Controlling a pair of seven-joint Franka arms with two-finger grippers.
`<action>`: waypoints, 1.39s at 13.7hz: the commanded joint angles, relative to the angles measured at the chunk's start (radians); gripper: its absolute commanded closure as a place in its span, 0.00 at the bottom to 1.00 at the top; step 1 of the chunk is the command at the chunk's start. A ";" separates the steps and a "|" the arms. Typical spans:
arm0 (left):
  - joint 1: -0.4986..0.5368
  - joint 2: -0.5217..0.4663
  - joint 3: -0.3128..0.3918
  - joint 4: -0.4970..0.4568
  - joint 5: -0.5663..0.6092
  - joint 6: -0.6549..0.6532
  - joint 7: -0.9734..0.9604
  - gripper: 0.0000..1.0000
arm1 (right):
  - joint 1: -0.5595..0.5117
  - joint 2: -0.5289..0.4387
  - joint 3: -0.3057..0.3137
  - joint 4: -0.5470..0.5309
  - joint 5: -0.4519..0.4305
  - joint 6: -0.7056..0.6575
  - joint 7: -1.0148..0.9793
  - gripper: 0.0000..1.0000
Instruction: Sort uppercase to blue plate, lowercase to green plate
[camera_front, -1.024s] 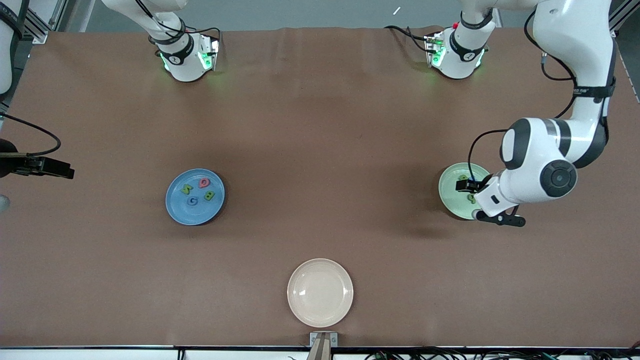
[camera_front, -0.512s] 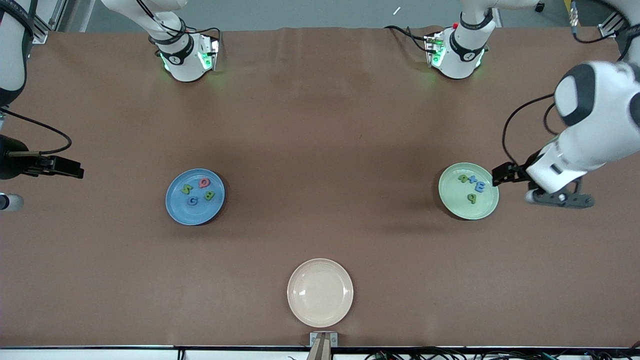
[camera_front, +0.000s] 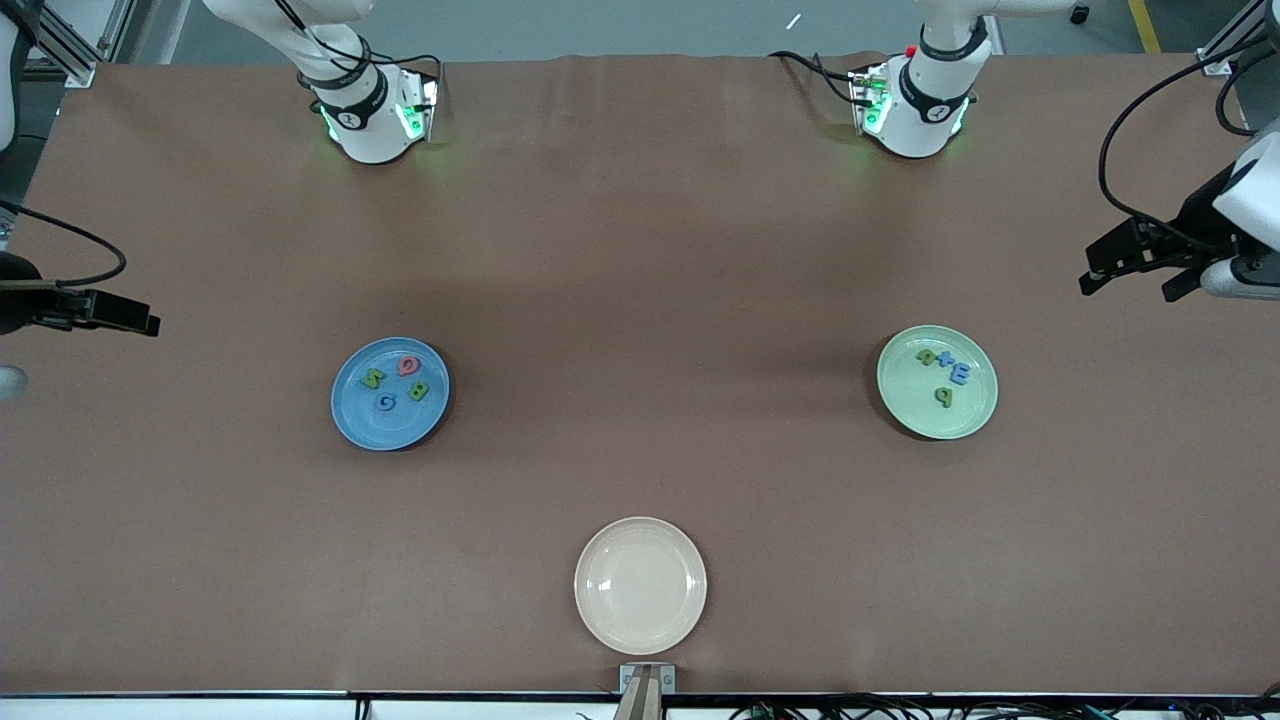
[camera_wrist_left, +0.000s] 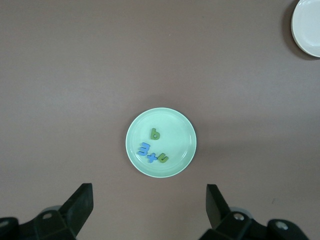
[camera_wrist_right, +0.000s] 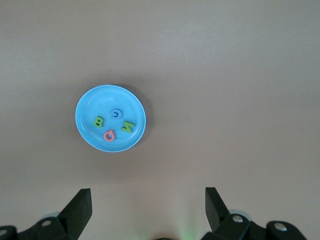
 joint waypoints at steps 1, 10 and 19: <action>0.003 -0.061 0.004 0.011 -0.005 -0.061 -0.032 0.01 | -0.006 -0.094 0.005 -0.094 0.005 0.010 0.045 0.00; 0.152 -0.067 -0.163 0.121 0.086 -0.188 -0.066 0.01 | -0.059 -0.117 0.005 -0.088 -0.015 0.009 -0.063 0.00; 0.149 0.009 -0.177 0.123 0.070 -0.170 -0.101 0.01 | -0.053 -0.253 0.010 -0.229 -0.001 0.033 -0.064 0.00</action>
